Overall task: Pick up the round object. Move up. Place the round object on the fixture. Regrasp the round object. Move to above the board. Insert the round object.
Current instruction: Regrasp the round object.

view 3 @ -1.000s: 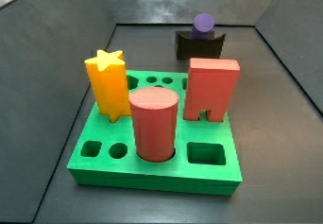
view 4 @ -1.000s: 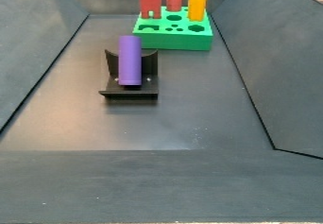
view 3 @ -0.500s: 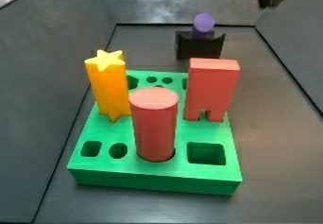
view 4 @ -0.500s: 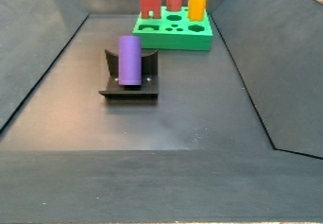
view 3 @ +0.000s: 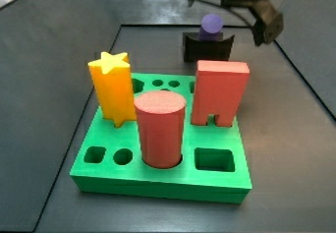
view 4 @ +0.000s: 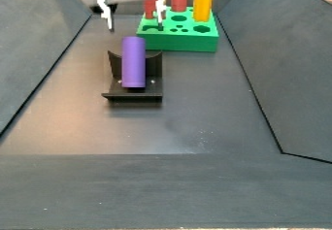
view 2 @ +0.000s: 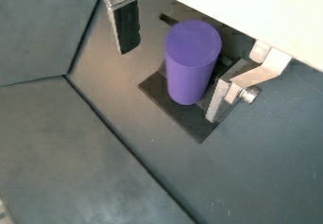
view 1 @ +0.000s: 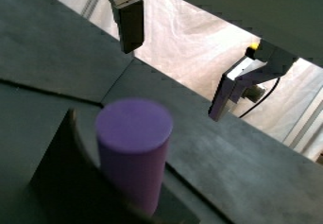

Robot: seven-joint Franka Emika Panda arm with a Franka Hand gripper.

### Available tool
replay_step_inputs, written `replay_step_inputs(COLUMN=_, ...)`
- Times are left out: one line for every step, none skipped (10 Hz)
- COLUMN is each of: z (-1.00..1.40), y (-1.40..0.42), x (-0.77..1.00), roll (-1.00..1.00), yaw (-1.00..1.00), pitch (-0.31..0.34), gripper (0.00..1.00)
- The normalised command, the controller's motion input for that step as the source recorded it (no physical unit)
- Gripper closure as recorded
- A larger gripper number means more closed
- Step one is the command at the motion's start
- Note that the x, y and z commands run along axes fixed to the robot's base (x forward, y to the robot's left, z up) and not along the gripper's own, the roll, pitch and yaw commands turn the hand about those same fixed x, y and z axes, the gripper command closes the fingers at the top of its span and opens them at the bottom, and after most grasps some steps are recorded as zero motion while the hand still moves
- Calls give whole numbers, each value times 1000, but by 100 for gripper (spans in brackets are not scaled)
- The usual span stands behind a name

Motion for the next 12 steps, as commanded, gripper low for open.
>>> replay_step_inputs(z=-1000, y=37, x=97, roll=71, yaw=81, pitch=-54, gripper=0)
replay_step_inputs(z=-1000, y=32, x=105, roll=68, yaw=68, pitch=-61, gripper=0)
replay_step_inputs(z=-1000, y=27, x=123, roll=63, yaw=47, pitch=-65, gripper=0)
replay_step_inputs(z=-910, y=22, x=115, roll=59, yaw=35, pitch=-64, gripper=0)
replay_step_inputs(z=-711, y=12, x=92, roll=55, yaw=18, pitch=-61, gripper=0)
replay_step_inputs(z=-511, y=6, x=75, roll=62, yaw=4, pitch=-57, gripper=0)
replay_step_inputs(z=-364, y=2, x=73, roll=60, yaw=0, pitch=-51, gripper=0)
replay_step_inputs(z=-224, y=3, x=71, roll=56, yaw=-4, pitch=-40, gripper=0)
replay_step_inputs(z=-169, y=-1, x=39, roll=41, yaw=-3, pitch=-25, gripper=0)
replay_step_inputs(z=-169, y=2, x=39, roll=41, yaw=-5, pitch=-24, gripper=0)
replay_step_inputs(z=-169, y=1, x=39, roll=41, yaw=-5, pitch=-24, gripper=0)
replay_step_inputs(z=-169, y=2, x=39, roll=41, yaw=-5, pitch=-23, gripper=0)
